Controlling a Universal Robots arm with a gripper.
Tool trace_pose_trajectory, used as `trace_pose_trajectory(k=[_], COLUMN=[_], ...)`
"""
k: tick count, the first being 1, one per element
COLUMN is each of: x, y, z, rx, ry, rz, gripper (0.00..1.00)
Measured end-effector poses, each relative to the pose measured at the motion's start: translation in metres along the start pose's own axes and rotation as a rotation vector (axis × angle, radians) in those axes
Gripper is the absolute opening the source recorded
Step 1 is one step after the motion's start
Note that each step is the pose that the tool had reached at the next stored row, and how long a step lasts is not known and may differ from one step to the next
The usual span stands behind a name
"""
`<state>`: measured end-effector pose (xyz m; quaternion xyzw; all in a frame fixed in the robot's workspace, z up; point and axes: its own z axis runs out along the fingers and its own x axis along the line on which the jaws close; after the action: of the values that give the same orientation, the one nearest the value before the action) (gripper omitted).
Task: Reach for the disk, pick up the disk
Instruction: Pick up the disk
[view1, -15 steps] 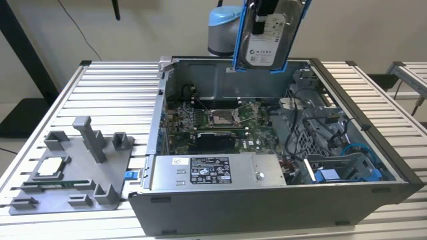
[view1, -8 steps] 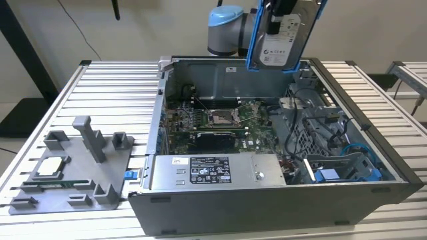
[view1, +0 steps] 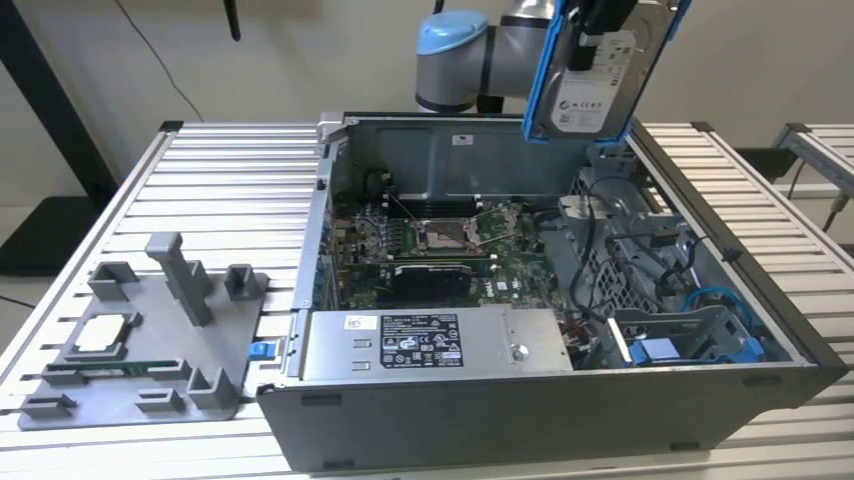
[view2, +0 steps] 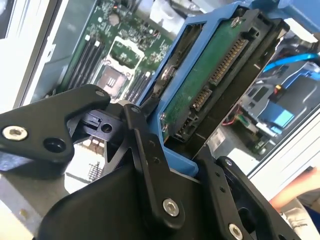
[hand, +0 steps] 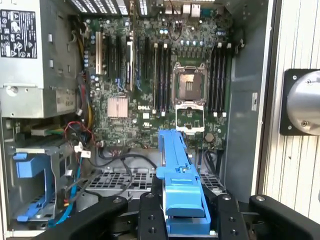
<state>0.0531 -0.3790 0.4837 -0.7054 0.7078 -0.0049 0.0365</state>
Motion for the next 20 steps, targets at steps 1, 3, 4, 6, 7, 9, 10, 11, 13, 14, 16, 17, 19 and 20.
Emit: trace_pose_trajectory(k=[1, 3, 4, 6, 7, 9, 10, 11, 13, 14, 16, 17, 19, 20], x=[0.0000, 0.0000, 0.0000, 0.0000, 0.0000, 0.0000, 0.0000, 0.0000, 0.0000, -0.0001, -0.0001, 0.0000, 0.0000, -0.0001], y=[-0.0040, -0.0117, -0.0149, -0.0213, -0.0243, -0.0305, -0.0337, -0.0366, -0.0414, -0.0420, -0.0422, -0.0423, -0.0425, -0.0426], z=[0.0003, 0.0009, 0.0012, 0.0016, 0.0019, 0.0022, 0.0025, 0.0027, 0.0030, 0.0031, 0.0031, 0.0030, 0.0031, 0.0031], rx=[0.0000, 0.0000, 0.0000, 0.0000, 0.0000, -0.0001, 0.0000, -0.0001, -0.0001, -0.0001, -0.0001, -0.0001, 0.0000, -0.0001], ry=[-0.0001, -0.0001, -0.0001, -0.0001, -0.0002, -0.0001, -0.0002, -0.0002, -0.0003, -0.0004, -0.0001, -0.0001, -0.0002, -0.0002], rz=[0.000, 0.000, 0.000, -0.001, -0.001, -0.001, -0.001, -0.002, -0.002, -0.002, -0.002, -0.002, -0.002, -0.002], gripper=[0.00, 0.00, 0.00, 0.00, 0.00, 0.00, 0.00, 0.00, 0.00, 0.00, 0.00, 0.00, 0.00, 0.00])
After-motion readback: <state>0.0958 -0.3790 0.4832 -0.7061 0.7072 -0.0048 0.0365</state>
